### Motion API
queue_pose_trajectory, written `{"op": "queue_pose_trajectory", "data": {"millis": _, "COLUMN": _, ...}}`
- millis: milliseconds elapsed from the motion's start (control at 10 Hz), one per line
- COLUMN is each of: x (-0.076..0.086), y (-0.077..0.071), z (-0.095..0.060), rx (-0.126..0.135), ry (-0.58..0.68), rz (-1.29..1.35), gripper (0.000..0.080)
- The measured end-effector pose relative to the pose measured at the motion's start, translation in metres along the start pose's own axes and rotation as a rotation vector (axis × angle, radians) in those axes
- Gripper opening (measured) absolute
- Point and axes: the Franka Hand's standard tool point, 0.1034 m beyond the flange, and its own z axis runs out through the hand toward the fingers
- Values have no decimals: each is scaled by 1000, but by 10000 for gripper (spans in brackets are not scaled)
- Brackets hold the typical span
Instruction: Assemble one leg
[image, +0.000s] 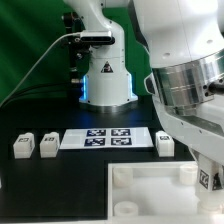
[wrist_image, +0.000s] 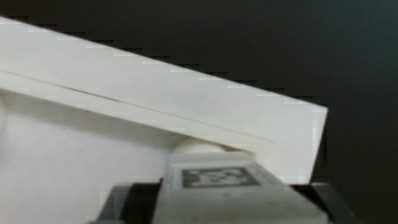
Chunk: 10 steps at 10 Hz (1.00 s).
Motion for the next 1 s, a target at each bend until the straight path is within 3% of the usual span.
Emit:
{"op": "queue_pose_trajectory", "data": {"millis": 100, "x": 0, "y": 0, "z": 0, "rx": 0, "ry": 0, "rz": -25, "gripper": 292}}
{"op": "queue_pose_trajectory", "data": {"millis": 300, "x": 0, "y": 0, "z": 0, "rx": 0, "ry": -1, "rz": -72, "gripper": 537}}
{"op": "queue_pose_trajectory", "data": {"millis": 400, "x": 0, "y": 0, "z": -2, "rx": -5, "ry": 1, "rz": -220, "gripper": 537}}
{"op": "queue_pose_trajectory", "data": {"millis": 500, "x": -4, "y": -1, "z": -8, "rx": -14, "ry": 2, "rz": -396, "gripper": 626}}
{"op": "queue_pose_trajectory", "data": {"millis": 600, "x": -12, "y": -2, "z": -15, "rx": -46, "ry": 14, "rz": -555, "gripper": 643}}
{"op": "queue_pose_trajectory", "data": {"millis": 900, "x": -10, "y": -2, "z": -14, "rx": -45, "ry": 10, "rz": -864, "gripper": 648}}
{"op": "queue_pose_trajectory", "data": {"millis": 1000, "x": -1, "y": 0, "z": -11, "rx": -46, "ry": 13, "rz": -987, "gripper": 649}}
